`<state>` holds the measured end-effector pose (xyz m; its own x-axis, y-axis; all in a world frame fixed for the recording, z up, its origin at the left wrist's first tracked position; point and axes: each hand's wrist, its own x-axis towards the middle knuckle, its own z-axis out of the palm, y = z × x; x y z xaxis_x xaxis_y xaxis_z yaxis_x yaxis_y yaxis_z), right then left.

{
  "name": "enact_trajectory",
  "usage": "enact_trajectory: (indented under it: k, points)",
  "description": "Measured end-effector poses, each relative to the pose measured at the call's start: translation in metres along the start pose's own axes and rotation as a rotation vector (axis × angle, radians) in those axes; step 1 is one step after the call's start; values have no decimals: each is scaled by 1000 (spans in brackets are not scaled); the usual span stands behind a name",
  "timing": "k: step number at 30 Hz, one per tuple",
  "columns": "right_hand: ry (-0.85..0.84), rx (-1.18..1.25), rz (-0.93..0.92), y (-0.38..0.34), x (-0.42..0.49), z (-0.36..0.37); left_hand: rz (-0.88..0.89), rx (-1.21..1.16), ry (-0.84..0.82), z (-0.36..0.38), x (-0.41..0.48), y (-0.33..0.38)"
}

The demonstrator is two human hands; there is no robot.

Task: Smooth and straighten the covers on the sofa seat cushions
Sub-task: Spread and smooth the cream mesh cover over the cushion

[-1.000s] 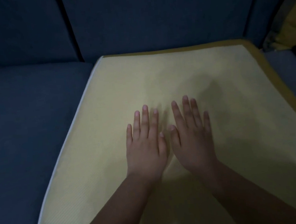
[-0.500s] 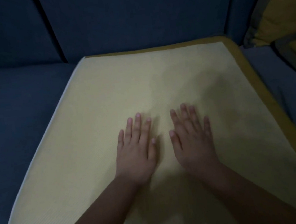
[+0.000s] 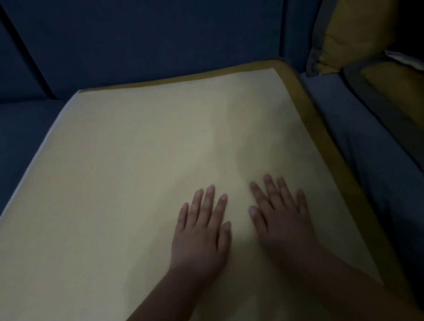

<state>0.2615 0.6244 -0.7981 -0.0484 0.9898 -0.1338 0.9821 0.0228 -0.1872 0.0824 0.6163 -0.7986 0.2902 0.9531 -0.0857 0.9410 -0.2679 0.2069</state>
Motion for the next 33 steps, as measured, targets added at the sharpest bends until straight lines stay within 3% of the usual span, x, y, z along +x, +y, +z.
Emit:
enact_trajectory:
  k: [11,16,18,30,33]
  points:
    - [479,117,16,71,1,-61,156,-111,295,-21,56,121]
    - [168,41,158,114,-23,-9,205,-37,88,40,49,135]
    - [90,60,183,122,-27,0,193,-19,76,49,48,132]
    - [48,48,153,118,-27,-8,167,59,29,42,47,135]
    - [-64,42,126,123,-30,-13,113,88,-37,35,45,141]
